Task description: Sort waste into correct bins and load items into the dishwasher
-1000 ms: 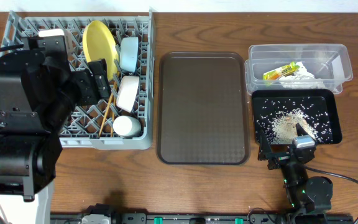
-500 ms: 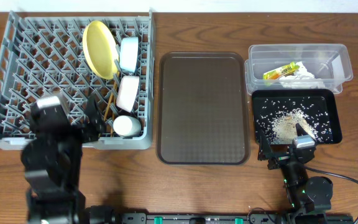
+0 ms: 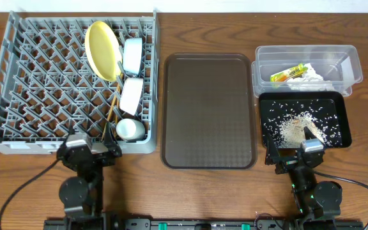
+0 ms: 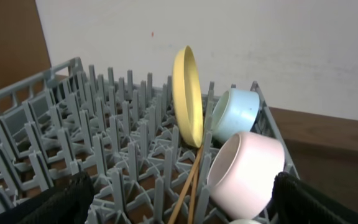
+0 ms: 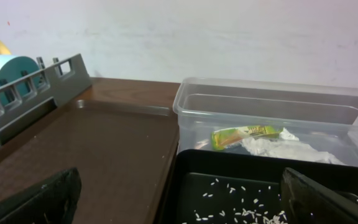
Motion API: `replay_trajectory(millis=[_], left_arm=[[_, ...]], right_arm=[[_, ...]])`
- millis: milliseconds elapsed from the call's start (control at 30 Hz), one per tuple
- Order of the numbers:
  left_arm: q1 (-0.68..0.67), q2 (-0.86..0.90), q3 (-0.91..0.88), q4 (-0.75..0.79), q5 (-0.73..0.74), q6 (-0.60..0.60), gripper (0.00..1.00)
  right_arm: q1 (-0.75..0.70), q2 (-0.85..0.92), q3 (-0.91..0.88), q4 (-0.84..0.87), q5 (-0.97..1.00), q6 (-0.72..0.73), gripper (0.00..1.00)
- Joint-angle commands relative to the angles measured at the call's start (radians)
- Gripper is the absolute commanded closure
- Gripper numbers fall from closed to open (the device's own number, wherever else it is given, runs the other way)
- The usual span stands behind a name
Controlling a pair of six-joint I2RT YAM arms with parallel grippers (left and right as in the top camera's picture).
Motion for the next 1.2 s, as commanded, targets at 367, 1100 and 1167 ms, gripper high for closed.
replay_trajectory(millis=[367, 1100, 1167], left_arm=[[0.004, -0.097, -0.133, -0.024, 0.005, 0.039, 0.08], [0.004, -0.094, -0.133, -0.040, 0.005, 0.039, 0.07], [0.004, -0.094, -0.133, -0.040, 0.005, 0.039, 0.07]], right_arm=[[-0.006, -0.003, -0.002, -0.003, -0.008, 0.006, 0.01], [-0.006, -0.003, -0.002, -0.003, -0.008, 0.006, 0.01], [-0.006, -0.003, -0.002, -0.003, -0.008, 0.006, 0.01]])
